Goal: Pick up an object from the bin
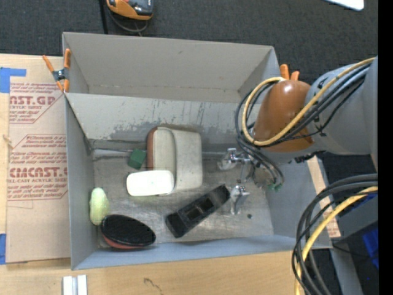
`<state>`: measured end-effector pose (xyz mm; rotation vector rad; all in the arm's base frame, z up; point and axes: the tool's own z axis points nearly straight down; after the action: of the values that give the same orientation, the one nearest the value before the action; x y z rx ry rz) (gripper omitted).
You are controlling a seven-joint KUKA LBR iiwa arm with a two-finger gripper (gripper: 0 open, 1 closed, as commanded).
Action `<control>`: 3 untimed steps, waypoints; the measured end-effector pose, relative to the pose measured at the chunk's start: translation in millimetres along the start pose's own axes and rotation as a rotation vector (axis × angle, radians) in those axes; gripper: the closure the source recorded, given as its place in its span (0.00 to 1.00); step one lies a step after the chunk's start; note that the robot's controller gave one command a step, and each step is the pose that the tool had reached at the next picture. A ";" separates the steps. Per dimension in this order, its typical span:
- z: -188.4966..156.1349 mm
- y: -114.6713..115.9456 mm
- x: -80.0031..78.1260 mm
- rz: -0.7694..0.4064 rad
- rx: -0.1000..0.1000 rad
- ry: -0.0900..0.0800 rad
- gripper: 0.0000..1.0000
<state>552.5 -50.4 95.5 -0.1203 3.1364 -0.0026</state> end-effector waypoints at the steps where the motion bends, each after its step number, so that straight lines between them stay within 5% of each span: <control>1: -6.8 48.9 14.8 0.048 -0.001 0.005 0.00; 2: -9.8 73.5 8.5 0.005 -0.004 0.006 0.00; 3: 15.7 126.9 32.3 -0.200 0.012 0.020 1.00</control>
Offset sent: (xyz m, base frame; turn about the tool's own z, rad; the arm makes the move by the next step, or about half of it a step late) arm 0.0105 0.0568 -0.0255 -0.1214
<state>510.6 73.7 79.6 -0.4361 3.1278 -0.0224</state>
